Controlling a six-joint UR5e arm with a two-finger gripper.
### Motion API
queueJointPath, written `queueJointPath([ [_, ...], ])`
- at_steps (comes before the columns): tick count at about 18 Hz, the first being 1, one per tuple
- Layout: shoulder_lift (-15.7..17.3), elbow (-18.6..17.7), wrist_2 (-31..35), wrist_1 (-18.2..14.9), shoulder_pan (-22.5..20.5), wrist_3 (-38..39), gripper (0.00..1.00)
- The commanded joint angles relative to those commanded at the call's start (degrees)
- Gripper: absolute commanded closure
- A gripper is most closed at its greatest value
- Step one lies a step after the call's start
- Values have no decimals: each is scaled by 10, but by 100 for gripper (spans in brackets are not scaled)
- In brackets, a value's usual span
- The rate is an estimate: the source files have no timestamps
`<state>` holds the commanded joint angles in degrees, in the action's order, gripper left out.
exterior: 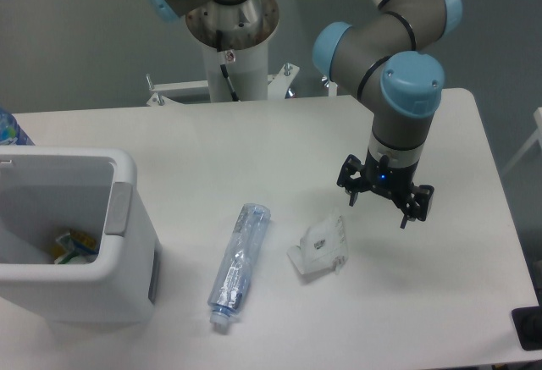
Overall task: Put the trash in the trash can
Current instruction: 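Move the open gripper down over the white paper piece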
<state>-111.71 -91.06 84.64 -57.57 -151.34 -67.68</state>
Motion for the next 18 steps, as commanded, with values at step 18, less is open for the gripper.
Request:
queueJointPath([
  [18, -21, -105, 0, 83, 66, 16, 0],
])
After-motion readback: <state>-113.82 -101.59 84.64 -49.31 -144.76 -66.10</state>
